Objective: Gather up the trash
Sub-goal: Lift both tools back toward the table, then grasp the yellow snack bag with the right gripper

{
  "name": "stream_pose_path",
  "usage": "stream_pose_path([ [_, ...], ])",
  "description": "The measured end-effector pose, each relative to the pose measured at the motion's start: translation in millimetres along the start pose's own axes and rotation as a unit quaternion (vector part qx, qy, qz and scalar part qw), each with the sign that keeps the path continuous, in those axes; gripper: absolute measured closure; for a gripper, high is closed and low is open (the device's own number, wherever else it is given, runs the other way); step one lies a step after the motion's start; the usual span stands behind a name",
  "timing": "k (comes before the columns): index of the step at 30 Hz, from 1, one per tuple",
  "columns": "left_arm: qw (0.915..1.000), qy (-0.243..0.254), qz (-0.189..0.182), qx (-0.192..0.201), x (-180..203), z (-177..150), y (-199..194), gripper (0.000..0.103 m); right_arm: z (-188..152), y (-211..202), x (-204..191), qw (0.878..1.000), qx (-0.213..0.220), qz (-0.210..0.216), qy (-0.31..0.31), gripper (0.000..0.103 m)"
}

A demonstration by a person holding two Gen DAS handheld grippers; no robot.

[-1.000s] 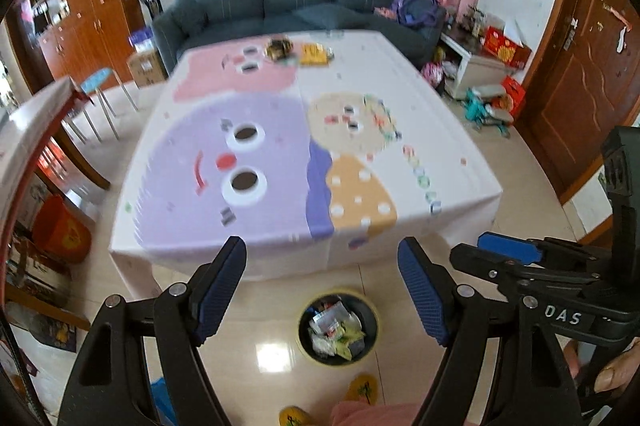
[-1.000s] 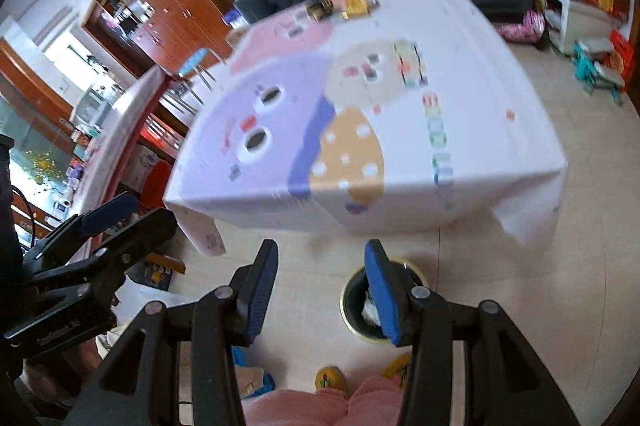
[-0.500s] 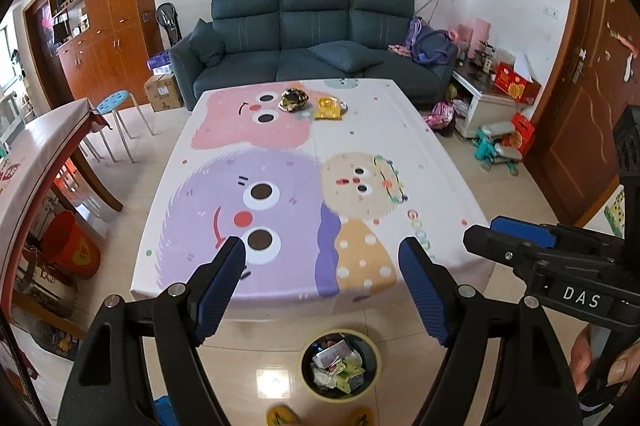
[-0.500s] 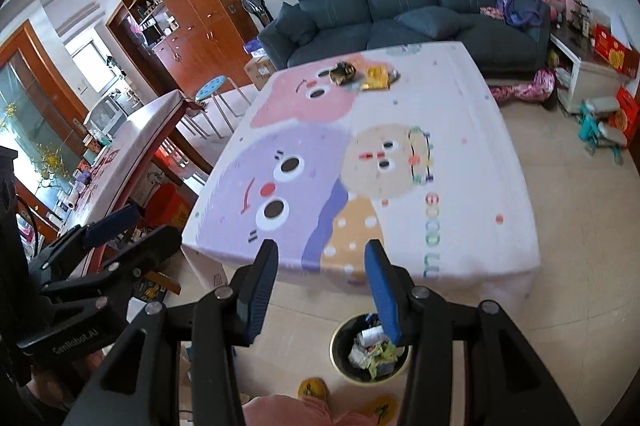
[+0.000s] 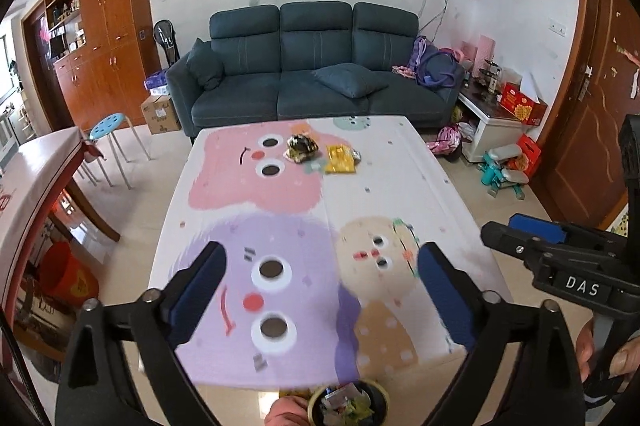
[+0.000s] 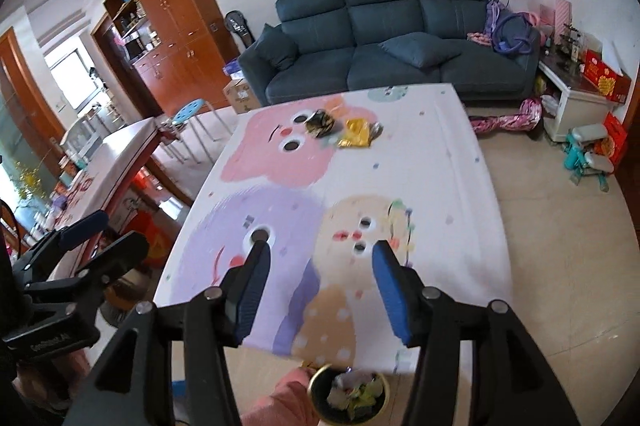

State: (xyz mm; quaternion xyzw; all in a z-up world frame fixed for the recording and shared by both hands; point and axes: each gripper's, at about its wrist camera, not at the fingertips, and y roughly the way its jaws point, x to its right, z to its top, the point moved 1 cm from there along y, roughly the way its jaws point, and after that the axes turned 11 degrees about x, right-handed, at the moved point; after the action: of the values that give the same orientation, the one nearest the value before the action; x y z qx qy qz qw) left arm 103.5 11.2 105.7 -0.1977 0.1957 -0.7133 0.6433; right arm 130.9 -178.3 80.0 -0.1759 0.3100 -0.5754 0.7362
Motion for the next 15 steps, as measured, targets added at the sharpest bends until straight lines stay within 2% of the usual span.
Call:
stream_pose_path([
  [3, 1.0000, -0.001, -0.006, -0.008, -13, 20, 42, 0.004, 22, 32, 3, 1.000, -0.002, -0.014, -0.004, 0.049],
  [5, 0.9997, -0.004, -0.012, -0.020, -25, 32, 77, 0.004, 38, 61, 5, 1.000, -0.006, -0.026, -0.006, 0.035],
  [6, 0.9995, -0.005, -0.016, -0.026, -30, 38, 95, 0.004, 43, 72, 6, 1.000, -0.007, -0.028, -0.005, 0.025],
  [7, 0.9992, -0.007, -0.020, -0.033, -36, 44, 114, 0.004, 52, 93, 9, 0.999, -0.007, -0.034, -0.003, 0.023],
  [10, 0.9983, -0.008, -0.028, -0.050, -52, 58, 172, 0.004, 69, 150, 17, 0.998, -0.019, -0.051, 0.011, 0.023],
  [15, 0.9965, 0.006, -0.036, -0.075, -69, 67, 261, 0.004, 77, 246, 33, 0.995, -0.047, -0.072, 0.051, 0.023],
])
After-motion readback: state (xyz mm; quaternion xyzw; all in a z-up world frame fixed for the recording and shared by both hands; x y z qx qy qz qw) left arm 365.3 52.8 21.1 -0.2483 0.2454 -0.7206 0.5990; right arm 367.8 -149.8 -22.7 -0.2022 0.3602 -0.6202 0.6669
